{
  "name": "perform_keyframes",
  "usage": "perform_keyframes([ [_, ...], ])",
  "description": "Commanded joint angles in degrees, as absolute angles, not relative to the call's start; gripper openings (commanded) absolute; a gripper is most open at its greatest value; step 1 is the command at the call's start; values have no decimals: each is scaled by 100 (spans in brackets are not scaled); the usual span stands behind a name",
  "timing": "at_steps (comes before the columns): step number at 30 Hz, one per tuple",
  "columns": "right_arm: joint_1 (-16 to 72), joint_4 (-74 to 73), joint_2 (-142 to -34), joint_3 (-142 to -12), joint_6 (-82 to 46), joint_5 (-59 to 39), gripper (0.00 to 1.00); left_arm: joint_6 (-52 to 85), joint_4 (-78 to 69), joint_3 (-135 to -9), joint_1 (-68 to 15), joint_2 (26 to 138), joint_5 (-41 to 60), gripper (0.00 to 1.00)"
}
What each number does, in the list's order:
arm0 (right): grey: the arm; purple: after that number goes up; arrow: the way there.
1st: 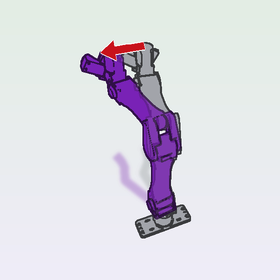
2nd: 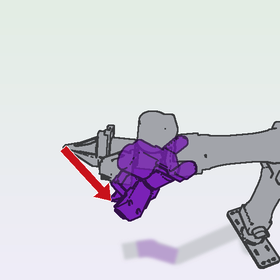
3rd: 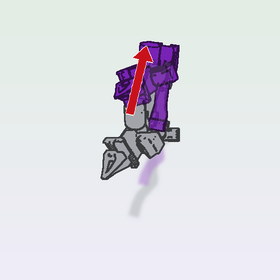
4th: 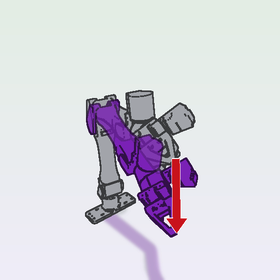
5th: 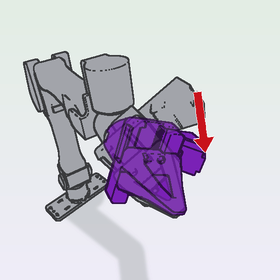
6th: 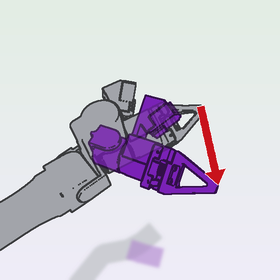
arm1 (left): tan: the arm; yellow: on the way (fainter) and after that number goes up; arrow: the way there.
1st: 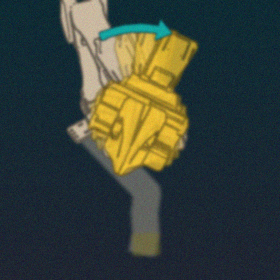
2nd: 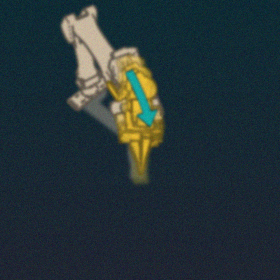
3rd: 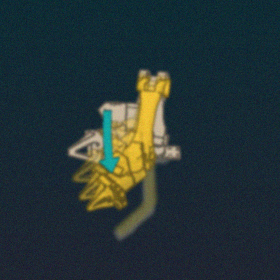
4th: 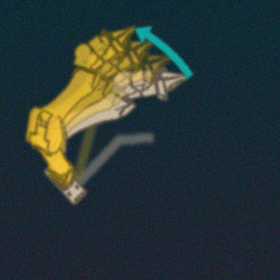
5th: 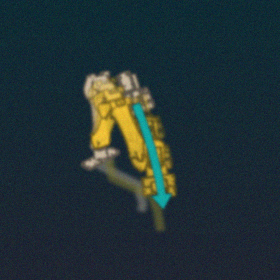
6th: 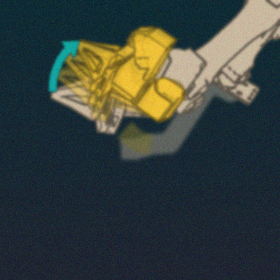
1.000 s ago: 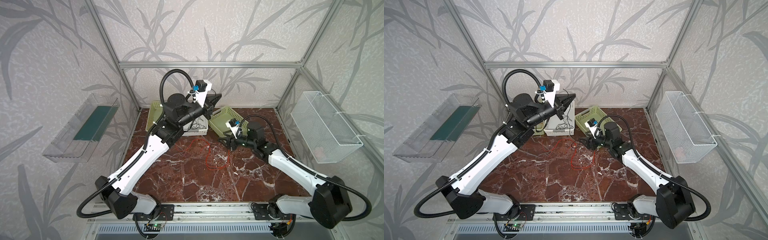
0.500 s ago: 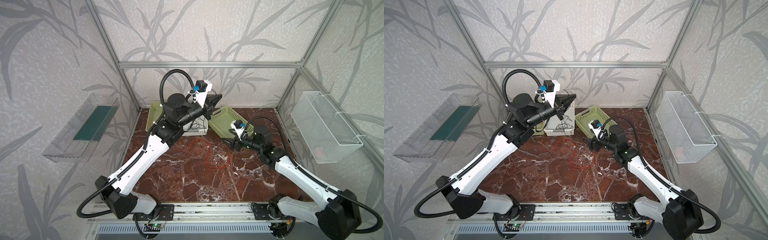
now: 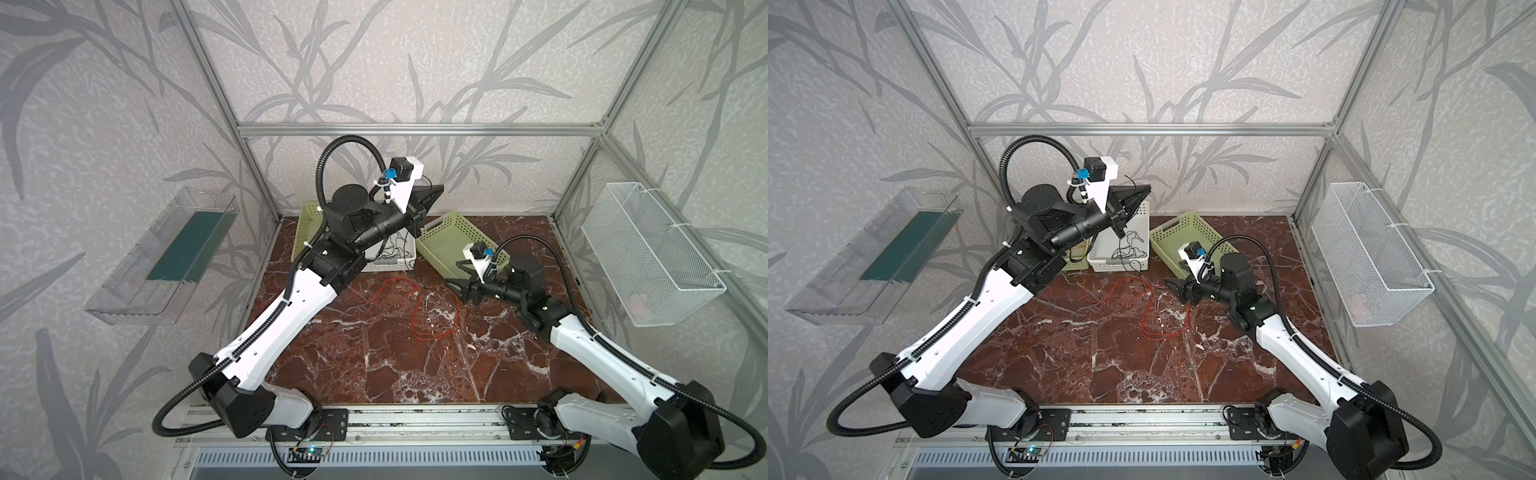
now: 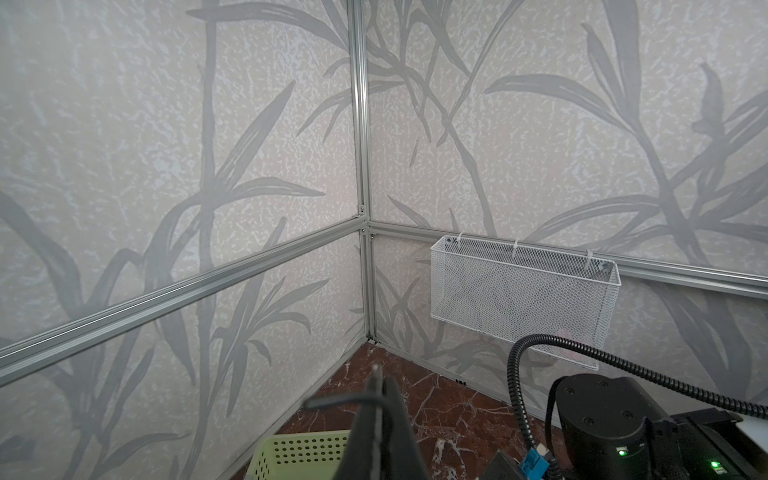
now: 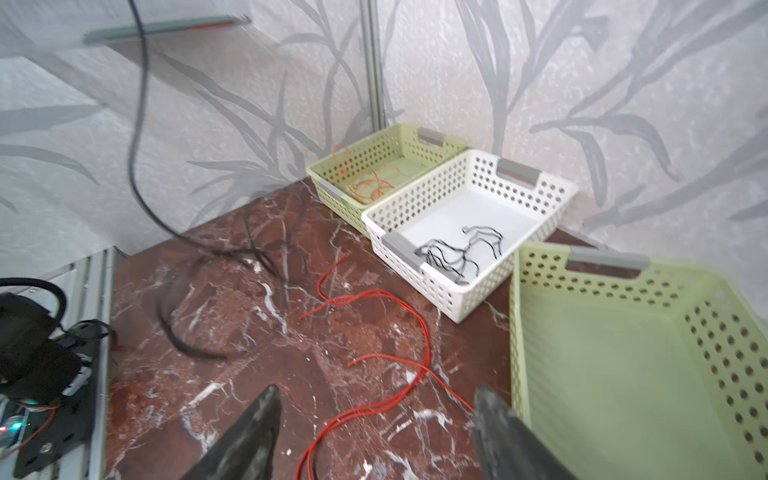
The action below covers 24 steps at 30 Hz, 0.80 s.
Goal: Untangle the cables
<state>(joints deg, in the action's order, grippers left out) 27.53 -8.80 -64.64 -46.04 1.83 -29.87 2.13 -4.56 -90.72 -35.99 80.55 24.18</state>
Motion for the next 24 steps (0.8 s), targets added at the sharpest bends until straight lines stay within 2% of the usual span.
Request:
perform_keyframes([
  [1, 3032, -1299, -6297, -5109, 212, -3460, 73, 328, -621, -9115, -3599, 8085, 2565, 0],
  [15, 3439, -1025, -6636, -5262, 262, -3138, 68, 350, -694, -9132, -3748, 8042, 2451, 0],
  [24, 3438, -1037, -6237, -4300, 64, -2875, 68, 293, -780, -9146, -3801, 7989, 2259, 0],
])
